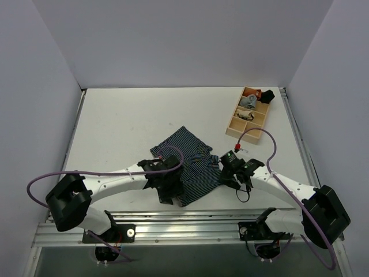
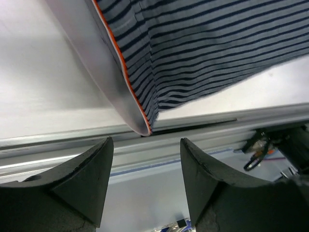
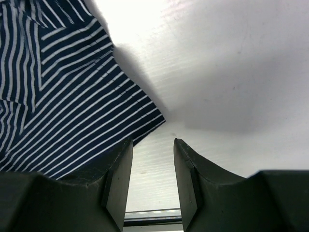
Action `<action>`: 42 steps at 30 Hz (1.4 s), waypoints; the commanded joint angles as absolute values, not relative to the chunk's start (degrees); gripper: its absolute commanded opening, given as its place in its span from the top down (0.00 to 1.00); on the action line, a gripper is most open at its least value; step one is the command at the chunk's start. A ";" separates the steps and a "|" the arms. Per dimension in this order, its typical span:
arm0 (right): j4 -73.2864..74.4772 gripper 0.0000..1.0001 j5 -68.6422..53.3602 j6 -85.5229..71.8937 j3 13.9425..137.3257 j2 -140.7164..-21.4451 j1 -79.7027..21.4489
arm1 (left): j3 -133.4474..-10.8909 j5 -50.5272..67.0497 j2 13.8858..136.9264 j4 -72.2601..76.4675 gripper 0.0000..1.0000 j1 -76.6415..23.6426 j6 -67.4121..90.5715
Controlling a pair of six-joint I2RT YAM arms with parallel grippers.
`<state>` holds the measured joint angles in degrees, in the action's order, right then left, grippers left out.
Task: Roll the underwear
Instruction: Fold the underwear
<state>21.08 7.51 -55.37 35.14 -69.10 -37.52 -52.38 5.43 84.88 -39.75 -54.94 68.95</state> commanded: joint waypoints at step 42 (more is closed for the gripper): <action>26.01 1.00 13.89 -53.35 31.99 -63.47 -36.04 | -43.33 -2.64 79.46 -31.02 0.98 -63.54 88.68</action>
<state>21.17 10.90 -53.58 29.89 -66.43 -36.40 -42.24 -2.55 81.71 -29.87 -62.50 86.56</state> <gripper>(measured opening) 0.001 0.048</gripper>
